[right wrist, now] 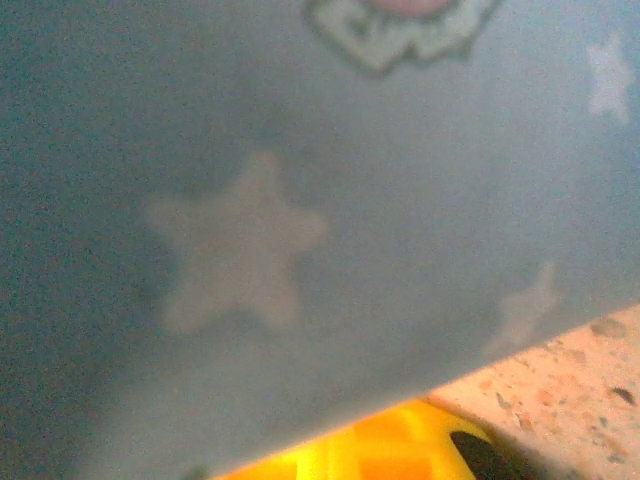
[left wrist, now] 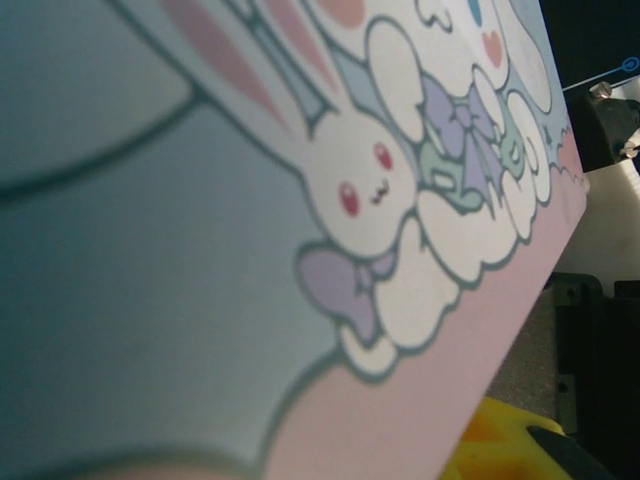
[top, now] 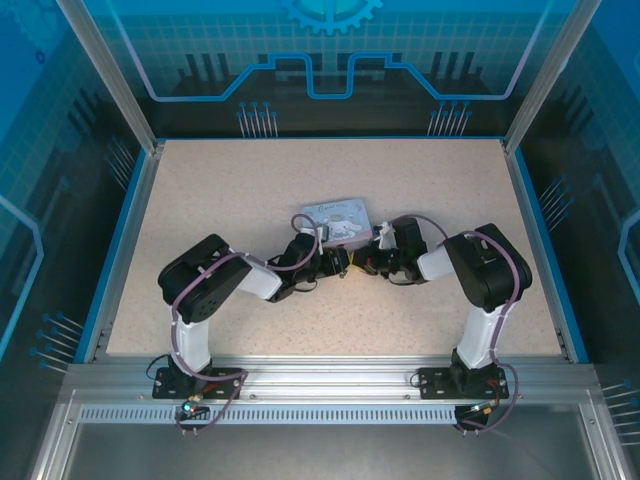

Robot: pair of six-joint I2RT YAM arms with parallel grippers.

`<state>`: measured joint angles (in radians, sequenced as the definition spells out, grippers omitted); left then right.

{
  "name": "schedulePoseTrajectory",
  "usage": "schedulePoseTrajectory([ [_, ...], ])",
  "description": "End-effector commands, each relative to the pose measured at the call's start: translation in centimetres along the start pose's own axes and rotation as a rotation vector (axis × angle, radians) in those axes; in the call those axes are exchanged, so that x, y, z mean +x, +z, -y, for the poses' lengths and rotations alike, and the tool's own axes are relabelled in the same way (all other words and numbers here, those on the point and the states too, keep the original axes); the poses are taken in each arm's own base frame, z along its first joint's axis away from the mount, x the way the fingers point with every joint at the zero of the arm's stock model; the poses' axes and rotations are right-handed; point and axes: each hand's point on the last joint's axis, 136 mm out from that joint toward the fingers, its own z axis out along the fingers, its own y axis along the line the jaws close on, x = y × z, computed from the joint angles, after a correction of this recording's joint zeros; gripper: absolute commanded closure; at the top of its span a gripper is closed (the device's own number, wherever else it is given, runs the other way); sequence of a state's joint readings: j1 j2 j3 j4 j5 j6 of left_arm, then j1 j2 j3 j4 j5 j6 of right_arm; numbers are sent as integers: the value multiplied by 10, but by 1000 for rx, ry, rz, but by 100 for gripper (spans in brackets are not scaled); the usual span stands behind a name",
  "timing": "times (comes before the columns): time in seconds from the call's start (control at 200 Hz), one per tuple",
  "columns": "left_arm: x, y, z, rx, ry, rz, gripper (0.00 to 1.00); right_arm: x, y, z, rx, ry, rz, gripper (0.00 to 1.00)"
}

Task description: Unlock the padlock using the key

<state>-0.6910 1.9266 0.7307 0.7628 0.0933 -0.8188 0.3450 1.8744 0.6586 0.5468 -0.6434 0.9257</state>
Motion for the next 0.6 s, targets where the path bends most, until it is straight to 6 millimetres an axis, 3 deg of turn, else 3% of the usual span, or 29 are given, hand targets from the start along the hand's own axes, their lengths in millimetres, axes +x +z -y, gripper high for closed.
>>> schedulePoseTrajectory([
  [0.0,38,6,-40,-134,-31,-126,76,-2,5,2,6,3,-2,93],
  [0.185,38,7,-40,-133,-32,-131,88,-3,4,-1,-5,5,1,93],
  [0.28,39,8,-38,-127,-38,-137,100,-4,3,-5,-13,2,5,92],
  [0.395,36,7,-32,-107,-52,-131,100,-8,-7,-7,-8,6,35,90],
  [0.475,32,5,-24,-84,-77,-120,100,-12,-21,-5,-1,22,77,85],
  [0.595,23,3,-9,-25,-135,-89,100,-14,-44,-7,-8,48,131,68],
])
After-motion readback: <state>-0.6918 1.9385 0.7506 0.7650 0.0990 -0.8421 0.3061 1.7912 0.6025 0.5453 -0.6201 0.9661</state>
